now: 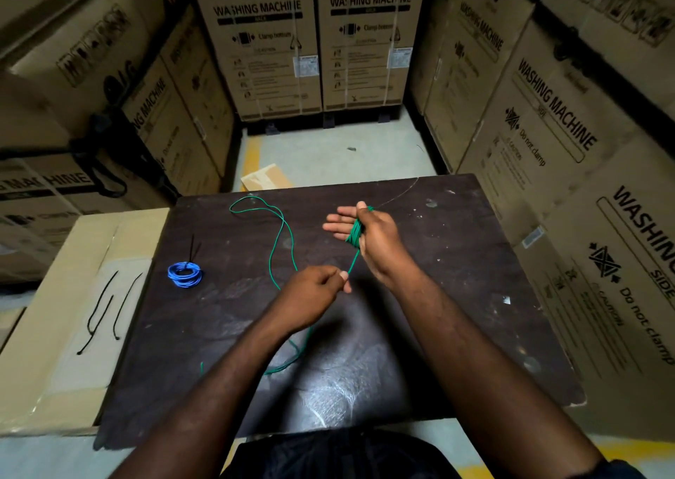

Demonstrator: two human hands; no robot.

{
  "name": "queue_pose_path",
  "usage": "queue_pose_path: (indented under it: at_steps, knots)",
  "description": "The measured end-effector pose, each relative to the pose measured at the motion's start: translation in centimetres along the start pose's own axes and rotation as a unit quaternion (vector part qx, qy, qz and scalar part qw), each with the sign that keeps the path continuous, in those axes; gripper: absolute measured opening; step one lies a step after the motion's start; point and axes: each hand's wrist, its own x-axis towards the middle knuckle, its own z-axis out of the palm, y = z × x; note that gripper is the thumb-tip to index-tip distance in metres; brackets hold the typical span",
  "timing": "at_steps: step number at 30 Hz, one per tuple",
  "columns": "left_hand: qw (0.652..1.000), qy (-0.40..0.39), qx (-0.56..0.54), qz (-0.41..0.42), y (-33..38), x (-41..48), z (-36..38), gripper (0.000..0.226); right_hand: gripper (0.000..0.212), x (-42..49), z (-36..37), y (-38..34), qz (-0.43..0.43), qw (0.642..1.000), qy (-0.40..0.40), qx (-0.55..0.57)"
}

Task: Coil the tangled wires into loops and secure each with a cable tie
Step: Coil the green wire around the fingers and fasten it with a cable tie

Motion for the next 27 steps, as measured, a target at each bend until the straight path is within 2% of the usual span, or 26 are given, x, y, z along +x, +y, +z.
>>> queue_pose_path:
  at_steps: [3,9,13,16,19,22,27]
  knots:
    - [1.000,0.010,-0.016,0.003,1.0,-0.6,-0.2,0.031,0.037,0.5,-0.5,0.2,0.003,0.999,0.014,-0.036]
    - [0.999,0.021,-0.004,0.044,2.3,-1.7,-2.5,0.029,0.032,1.0,-1.7,1.3,-0.013,0.982,0.000,-0.190]
    - [0.998,0.040,0.009,0.052,2.8,-1.7,-4.3,0.028,0.035,-0.2,-2.4,1.3,-0.011,0.960,-0.049,-0.275]
    - [0.997,0.049,0.010,0.056,3.1,-1.3,-4.8,0.025,0.051,-1.4,-2.4,1.3,-0.006,0.941,-0.103,-0.323]
    - [0.995,0.083,0.026,0.041,2.0,-0.2,-5.3,0.026,0.065,-2.4,-2.0,1.4,0.040,0.932,-0.133,-0.333]
    - [0.992,0.111,0.064,0.017,0.4,1.0,-5.5,0.030,0.070,-3.3,-1.7,1.2,0.100,0.928,-0.184,-0.308]
    - [0.989,0.124,0.078,-0.026,-1.7,2.0,-4.4,0.026,0.054,-4.1,-2.2,0.6,0.134,0.935,-0.229,-0.237]
